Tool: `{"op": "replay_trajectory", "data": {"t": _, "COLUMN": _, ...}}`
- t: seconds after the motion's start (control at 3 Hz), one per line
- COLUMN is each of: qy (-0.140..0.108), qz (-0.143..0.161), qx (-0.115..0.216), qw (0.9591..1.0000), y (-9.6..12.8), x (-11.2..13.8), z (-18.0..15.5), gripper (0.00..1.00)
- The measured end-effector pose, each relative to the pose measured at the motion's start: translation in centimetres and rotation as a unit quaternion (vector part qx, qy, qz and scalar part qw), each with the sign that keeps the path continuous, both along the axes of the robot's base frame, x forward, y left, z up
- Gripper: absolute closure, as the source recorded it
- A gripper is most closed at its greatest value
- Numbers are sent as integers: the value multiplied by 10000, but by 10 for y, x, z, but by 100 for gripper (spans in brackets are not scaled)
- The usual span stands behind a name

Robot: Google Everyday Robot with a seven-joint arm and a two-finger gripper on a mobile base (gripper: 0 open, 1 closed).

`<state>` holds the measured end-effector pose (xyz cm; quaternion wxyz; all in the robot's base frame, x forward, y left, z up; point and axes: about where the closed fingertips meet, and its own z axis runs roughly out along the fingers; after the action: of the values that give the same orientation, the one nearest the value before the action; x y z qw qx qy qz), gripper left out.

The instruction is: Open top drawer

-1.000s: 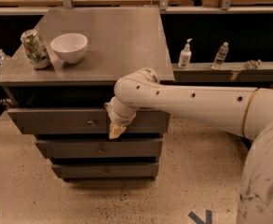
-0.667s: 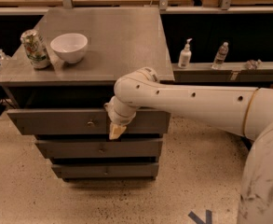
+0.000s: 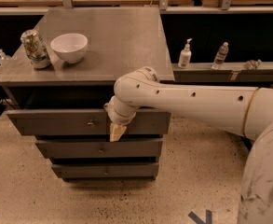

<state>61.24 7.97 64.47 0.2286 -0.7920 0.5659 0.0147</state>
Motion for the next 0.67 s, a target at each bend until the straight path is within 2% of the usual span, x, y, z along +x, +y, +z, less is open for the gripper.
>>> {"op": "replay_trajectory", "data": {"t": 0.33, "qy": 0, "qz": 0, "qx": 1, "qw": 10000, "y": 0, "x": 0, "z": 0, "gripper": 17}}
{"op": "replay_trajectory", "data": {"t": 0.67, "qy": 0, "qz": 0, "qx": 1, "qw": 10000, "y": 0, "x": 0, "z": 0, "gripper": 15}}
